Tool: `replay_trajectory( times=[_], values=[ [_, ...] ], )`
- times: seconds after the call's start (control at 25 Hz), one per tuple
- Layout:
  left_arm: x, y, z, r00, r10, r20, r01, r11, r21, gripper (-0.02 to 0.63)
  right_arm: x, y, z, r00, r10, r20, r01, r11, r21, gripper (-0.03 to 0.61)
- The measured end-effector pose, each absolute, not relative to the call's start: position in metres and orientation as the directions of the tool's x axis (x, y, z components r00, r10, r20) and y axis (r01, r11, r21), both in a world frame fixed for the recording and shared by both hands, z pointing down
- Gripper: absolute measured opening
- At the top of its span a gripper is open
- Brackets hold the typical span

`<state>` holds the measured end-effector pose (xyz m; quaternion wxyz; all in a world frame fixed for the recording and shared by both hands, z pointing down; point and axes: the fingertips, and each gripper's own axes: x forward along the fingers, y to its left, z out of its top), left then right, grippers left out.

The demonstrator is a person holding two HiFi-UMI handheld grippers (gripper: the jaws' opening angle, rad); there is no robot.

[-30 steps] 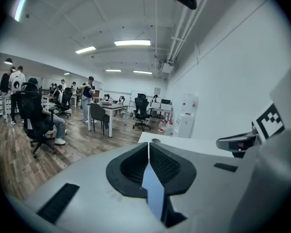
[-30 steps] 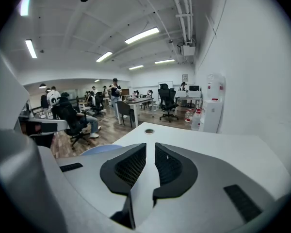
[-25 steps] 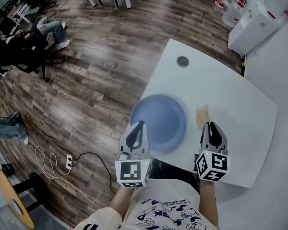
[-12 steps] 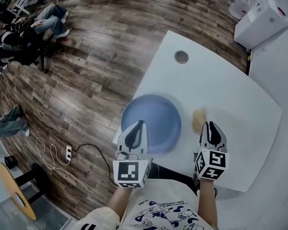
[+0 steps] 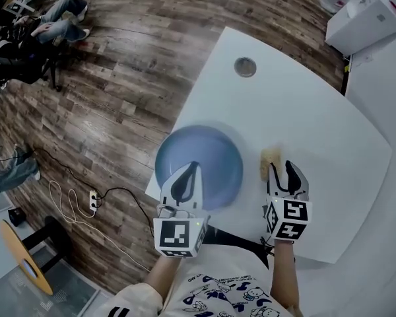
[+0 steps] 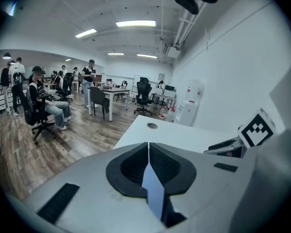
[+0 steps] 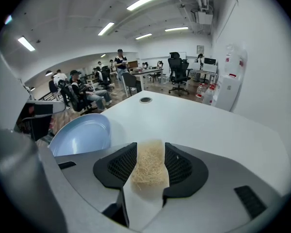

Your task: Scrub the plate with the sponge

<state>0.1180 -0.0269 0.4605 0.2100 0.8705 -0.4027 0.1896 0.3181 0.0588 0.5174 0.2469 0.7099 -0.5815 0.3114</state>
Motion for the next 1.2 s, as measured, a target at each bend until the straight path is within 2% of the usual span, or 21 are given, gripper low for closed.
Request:
replay_trajectory(
  times=[0.44, 1.2],
  values=[
    [0.122, -0.023, 0.478, 0.588, -0.607, 0.535, -0.792, -0.567, 0.227, 0.015, 0.314, 0.059, 0.546, 0.092, -0.622, 0.778, -0.990, -0.139, 0.006, 0.153],
    [0.115, -0.023, 0.492, 0.556, -0.608, 0.567, -0.817, -0.524, 0.239, 0.015, 0.313, 0.061, 0.569, 0.081, -0.588, 0.805, -0.993, -0.119, 0.013, 0.152]
  ],
)
